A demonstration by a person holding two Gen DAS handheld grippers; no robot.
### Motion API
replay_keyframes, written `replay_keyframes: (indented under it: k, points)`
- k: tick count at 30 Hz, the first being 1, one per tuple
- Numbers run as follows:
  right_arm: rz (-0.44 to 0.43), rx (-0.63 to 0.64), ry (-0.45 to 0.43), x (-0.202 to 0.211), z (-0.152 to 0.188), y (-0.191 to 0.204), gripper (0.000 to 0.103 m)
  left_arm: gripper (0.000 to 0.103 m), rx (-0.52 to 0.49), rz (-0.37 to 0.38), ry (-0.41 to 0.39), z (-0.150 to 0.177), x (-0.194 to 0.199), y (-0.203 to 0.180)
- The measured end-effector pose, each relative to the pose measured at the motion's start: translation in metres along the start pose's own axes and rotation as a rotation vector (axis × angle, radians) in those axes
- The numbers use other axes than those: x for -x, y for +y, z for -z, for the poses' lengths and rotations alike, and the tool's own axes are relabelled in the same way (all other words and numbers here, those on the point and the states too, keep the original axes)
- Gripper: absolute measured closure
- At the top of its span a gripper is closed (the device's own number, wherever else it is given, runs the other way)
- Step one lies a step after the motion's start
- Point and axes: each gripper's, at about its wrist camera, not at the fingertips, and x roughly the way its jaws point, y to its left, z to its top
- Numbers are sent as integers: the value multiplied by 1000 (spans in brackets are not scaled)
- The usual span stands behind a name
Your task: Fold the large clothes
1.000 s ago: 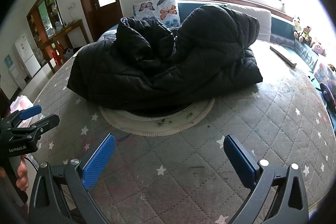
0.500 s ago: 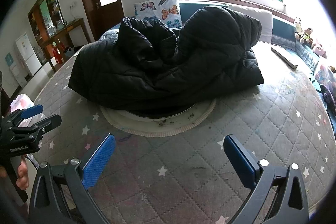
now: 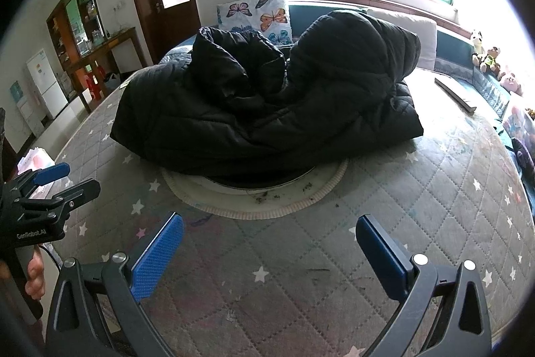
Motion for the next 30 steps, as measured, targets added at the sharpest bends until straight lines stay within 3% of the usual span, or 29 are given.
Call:
replay_keyframes:
  k: [19, 30]
  points:
    - [-3, 47, 8, -6, -11, 3, 0, 0, -36, 18, 11, -14, -8, 2]
    - [-35, 52, 15, -16, -50, -18, 0, 0, -116, 14, -56, -64, -9, 18]
